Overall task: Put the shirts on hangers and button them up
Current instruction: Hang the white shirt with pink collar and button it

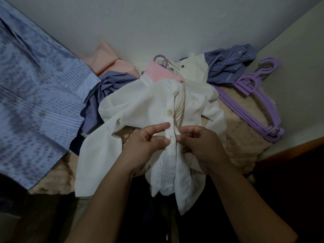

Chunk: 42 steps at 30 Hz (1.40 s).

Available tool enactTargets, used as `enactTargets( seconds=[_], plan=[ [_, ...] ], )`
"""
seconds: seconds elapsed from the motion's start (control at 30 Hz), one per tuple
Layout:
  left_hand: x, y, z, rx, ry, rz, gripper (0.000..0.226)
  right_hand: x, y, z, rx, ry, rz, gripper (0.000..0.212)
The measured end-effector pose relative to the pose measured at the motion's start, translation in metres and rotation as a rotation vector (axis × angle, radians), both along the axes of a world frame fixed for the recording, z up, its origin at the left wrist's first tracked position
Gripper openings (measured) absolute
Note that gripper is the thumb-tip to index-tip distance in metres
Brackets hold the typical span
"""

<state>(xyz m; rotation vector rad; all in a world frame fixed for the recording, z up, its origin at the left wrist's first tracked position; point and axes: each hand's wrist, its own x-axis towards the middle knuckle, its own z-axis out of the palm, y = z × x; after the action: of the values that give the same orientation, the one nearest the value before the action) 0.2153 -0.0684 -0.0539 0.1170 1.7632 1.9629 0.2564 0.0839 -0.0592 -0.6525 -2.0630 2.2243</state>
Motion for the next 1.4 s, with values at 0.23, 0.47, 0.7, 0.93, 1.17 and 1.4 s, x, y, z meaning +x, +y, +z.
enactTargets(
  seconds=[0.23, 0.47, 0.7, 0.93, 1.17, 1.4],
  plan=[
    [-0.001, 0.001, -0.004, -0.048, 0.061, 0.083, 0.032, 0.0, -0.002, 0.002, -0.248, 0.01, 0.014, 0.021],
    [0.003, 0.009, -0.006, 0.095, -0.1, 0.098, 0.02, -0.001, -0.003, 0.003, -0.457, -0.011, 0.055, 0.026],
    [0.003, 0.013, -0.014, 0.246, -0.241, 0.09, 0.016, 0.001, -0.002, 0.002, -0.612, 0.005, 0.117, 0.024],
    [0.003, 0.01, -0.019, 0.108, -0.082, 0.077, 0.029, 0.004, -0.008, 0.004, -0.323, 0.036, -0.019, 0.021],
    [0.003, 0.01, -0.023, -0.065, 0.221, 0.115, 0.033, 0.005, -0.009, 0.007, -0.084, 0.028, 0.022, 0.025],
    [0.004, 0.012, -0.041, -0.084, 0.301, 0.116, 0.041, 0.002, -0.011, -0.002, 0.052, -0.007, 0.004, 0.02]
  ],
)
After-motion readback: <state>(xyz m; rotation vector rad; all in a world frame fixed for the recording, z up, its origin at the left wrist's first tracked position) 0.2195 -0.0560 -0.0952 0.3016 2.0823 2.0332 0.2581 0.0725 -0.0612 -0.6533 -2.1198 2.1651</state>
